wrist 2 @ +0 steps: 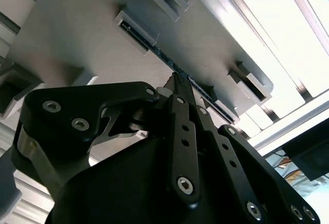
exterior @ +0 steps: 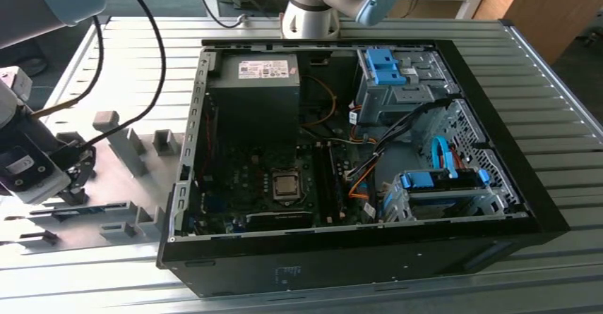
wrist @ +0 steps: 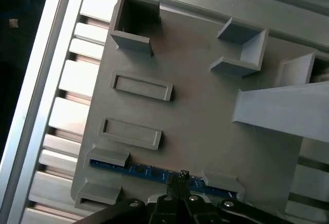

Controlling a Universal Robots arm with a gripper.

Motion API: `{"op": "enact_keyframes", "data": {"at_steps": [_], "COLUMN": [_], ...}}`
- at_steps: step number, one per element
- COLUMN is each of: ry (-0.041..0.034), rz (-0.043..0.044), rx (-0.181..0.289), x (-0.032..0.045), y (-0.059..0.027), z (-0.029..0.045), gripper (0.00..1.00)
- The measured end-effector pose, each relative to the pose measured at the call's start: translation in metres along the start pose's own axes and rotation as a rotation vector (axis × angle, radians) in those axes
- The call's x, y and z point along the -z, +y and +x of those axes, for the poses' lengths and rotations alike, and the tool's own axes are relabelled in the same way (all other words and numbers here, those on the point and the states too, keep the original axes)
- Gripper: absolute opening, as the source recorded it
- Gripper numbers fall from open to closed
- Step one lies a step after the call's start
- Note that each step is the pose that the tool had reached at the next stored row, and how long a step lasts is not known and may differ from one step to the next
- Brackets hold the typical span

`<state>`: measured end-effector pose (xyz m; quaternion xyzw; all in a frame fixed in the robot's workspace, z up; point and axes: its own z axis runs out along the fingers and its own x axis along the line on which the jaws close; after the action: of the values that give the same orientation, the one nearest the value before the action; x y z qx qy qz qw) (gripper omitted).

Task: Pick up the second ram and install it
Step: 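Pick up the second ram and move it above second insertion slot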

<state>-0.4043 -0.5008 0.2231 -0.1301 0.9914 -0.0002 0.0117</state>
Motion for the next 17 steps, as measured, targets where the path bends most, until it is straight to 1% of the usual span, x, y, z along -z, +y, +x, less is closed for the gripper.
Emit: {"op": "enact_keyframes", "data": {"at_steps": [17], "ry": [-0.0004], "rz": [-0.0028], "rx": [0.120], "x": [-0.0001], "y": [0.0000], "z": [0.0000], "gripper": [0.11]}}
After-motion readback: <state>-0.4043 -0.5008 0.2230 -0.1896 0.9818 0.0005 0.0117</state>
